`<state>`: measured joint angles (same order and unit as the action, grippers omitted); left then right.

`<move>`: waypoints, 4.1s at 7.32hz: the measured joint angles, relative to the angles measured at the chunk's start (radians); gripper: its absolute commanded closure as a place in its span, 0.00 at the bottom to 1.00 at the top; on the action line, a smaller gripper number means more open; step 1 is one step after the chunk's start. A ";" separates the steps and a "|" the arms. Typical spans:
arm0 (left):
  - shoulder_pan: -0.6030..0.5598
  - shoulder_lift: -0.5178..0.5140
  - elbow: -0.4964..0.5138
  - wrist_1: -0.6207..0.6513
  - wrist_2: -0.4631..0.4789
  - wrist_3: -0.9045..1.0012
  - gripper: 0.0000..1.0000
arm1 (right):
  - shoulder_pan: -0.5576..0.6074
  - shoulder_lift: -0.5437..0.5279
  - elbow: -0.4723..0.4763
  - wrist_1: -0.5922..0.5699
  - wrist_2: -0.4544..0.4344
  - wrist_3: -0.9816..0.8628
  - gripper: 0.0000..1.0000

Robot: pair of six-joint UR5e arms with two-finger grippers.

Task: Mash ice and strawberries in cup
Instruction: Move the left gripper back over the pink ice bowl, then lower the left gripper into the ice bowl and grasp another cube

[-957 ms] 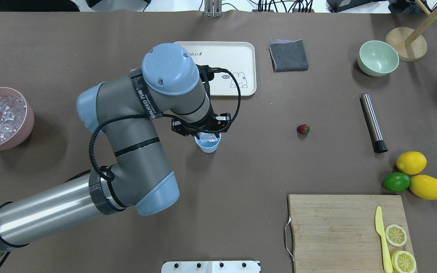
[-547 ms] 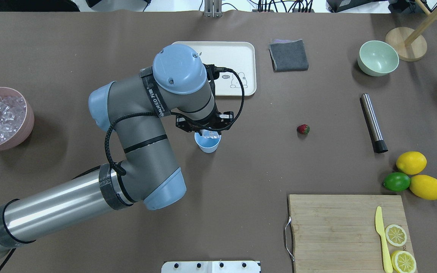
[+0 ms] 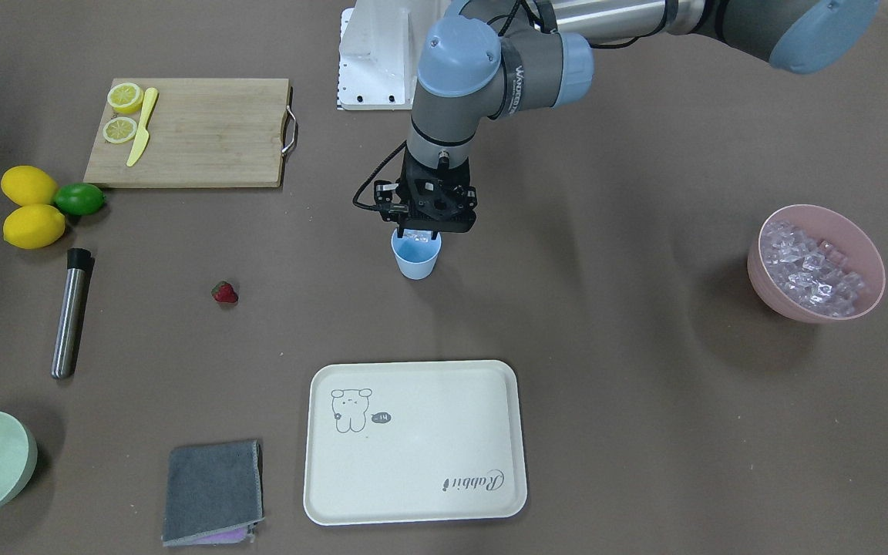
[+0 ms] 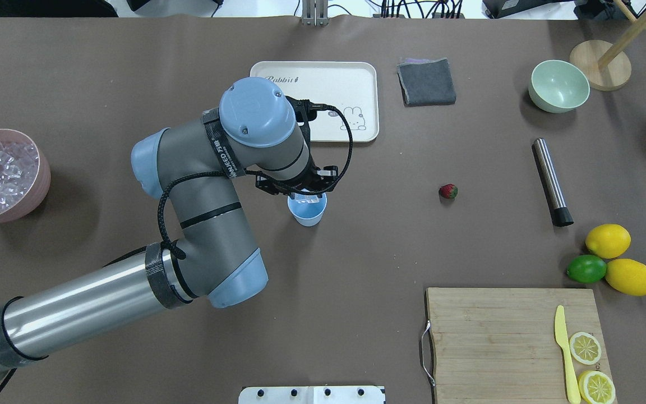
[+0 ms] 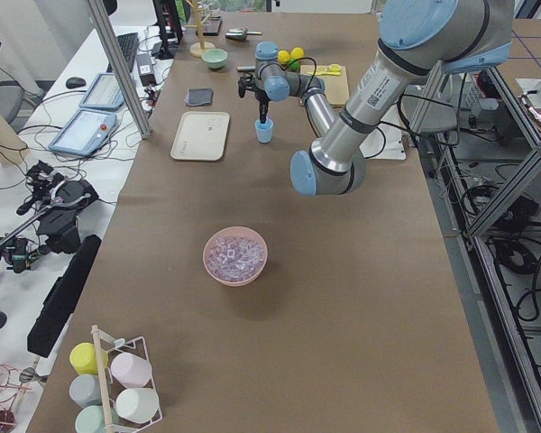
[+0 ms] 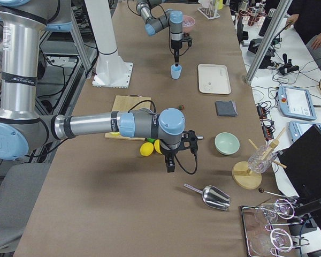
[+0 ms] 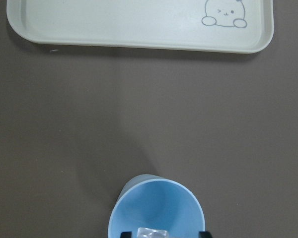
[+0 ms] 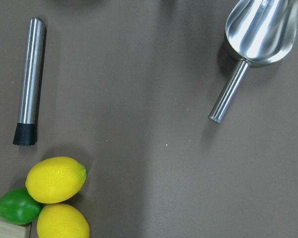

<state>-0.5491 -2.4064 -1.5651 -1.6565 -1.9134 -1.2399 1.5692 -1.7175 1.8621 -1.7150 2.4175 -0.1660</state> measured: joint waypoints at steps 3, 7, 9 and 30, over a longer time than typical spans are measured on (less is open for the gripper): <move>-0.037 0.048 -0.055 0.007 0.009 0.031 0.03 | 0.000 -0.003 0.004 0.001 0.000 -0.002 0.00; -0.231 0.300 -0.211 0.040 -0.075 0.519 0.03 | 0.000 -0.002 0.002 0.010 0.009 -0.004 0.00; -0.374 0.447 -0.250 0.038 -0.183 0.729 0.03 | 0.000 -0.002 0.000 0.026 0.012 -0.005 0.00; -0.509 0.784 -0.103 -0.157 -0.233 0.741 0.31 | 0.000 -0.004 -0.002 0.030 0.013 -0.002 0.00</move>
<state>-1.0580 -1.6227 -1.6685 -1.8132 -2.1465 -0.4993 1.5693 -1.7210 1.8599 -1.6852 2.4302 -0.1681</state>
